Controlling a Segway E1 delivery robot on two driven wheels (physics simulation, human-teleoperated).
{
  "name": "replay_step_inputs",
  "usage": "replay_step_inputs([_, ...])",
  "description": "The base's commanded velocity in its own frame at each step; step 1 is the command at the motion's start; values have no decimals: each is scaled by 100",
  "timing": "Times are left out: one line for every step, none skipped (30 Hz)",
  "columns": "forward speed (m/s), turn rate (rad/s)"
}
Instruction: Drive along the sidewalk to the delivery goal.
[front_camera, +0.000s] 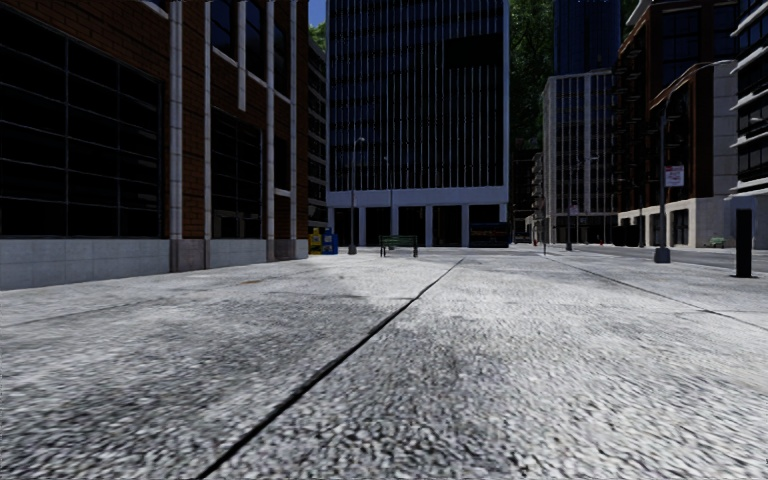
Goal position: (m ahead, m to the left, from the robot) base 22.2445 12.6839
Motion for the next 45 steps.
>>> replay_step_inputs([200,0])
replay_step_inputs([200,0])
replay_step_inputs([200,0])
replay_step_inputs([200,0])
replay_step_inputs([200,0])
replay_step_inputs([200,0])
replay_step_inputs([200,0])
replay_step_inputs([200,0])
replay_step_inputs([200,0])
replay_step_inputs([200,0])
replay_step_inputs([200,0])
replay_step_inputs([200,0])
replay_step_inputs([200,0])
replay_step_inputs([200,0])
replay_step_inputs([200,0])
replay_step_inputs([200,0])
replay_step_inputs([200,0])
replay_step_inputs([200,0])
replay_step_inputs([200,0])
replay_step_inputs([200,0])
replay_step_inputs([200,0])
replay_step_inputs([200,0])
replay_step_inputs([200,0])
replay_step_inputs([200,0])
replay_step_inputs([200,0])
replay_step_inputs([200,0])
replay_step_inputs([200,0])
replay_step_inputs([200,0])
replay_step_inputs([200,0])
replay_step_inputs([200,0])
replay_step_inputs([200,0])
replay_step_inputs([200,0])
replay_step_inputs([200,0])
replay_step_inputs([200,0])
replay_step_inputs([200,0])
replay_step_inputs([200,0])
replay_step_inputs([200,0])
replay_step_inputs([200,0])
replay_step_inputs([200,0])
replay_step_inputs([200,0])
replay_step_inputs([200,0])
replay_step_inputs([200,0])
replay_step_inputs([200,0])
replay_step_inputs([200,0])
replay_step_inputs([200,0])
